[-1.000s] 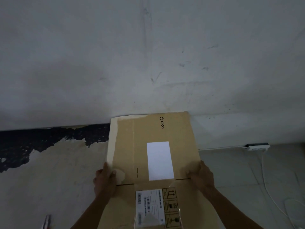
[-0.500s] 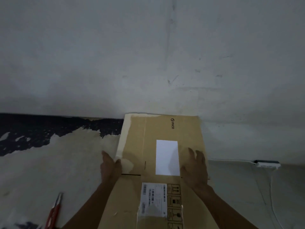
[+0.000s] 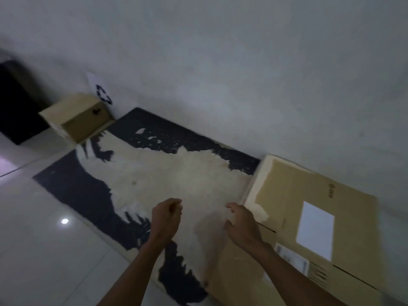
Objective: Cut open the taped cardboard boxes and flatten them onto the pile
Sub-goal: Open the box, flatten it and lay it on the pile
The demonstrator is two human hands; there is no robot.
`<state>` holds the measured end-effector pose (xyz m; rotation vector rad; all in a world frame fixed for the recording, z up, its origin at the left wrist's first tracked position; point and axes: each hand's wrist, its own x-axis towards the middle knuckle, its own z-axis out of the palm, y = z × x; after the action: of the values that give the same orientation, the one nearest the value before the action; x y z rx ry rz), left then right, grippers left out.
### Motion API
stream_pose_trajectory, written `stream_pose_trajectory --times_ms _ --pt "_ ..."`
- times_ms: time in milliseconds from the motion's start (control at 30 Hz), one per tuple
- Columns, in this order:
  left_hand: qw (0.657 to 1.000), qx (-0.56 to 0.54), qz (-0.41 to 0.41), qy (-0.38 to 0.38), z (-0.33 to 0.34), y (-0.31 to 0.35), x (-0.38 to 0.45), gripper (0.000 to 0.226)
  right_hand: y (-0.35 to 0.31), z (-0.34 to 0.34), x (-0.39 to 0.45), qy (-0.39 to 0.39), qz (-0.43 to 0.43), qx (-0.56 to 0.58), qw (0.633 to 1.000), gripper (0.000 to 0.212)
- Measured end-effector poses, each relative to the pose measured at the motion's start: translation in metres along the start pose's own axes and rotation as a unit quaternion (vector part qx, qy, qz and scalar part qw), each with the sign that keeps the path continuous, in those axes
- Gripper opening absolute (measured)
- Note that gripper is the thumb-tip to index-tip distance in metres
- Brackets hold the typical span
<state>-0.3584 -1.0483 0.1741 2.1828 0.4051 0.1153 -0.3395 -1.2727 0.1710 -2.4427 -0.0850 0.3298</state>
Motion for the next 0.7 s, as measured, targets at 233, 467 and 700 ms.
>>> stream_pose_trajectory --times_ms 233,467,700 --pt "0.998 0.004 -0.038 0.053 -0.123 -0.098 0.009 0.021 -0.137 0.102 0.022 -0.053 -0.063 0.017 0.996 0.04" --pt "0.991 0.003 -0.069 0.111 -0.234 -0.185 0.025 0.021 -0.259 0.197 0.04 -0.108 -0.119 0.03 0.987 0.035" --pt "0.982 -0.023 -0.108 0.152 -0.31 -0.243 0.067 0.02 -0.361 0.269 0.084 -0.165 -0.164 0.009 0.973 0.042"
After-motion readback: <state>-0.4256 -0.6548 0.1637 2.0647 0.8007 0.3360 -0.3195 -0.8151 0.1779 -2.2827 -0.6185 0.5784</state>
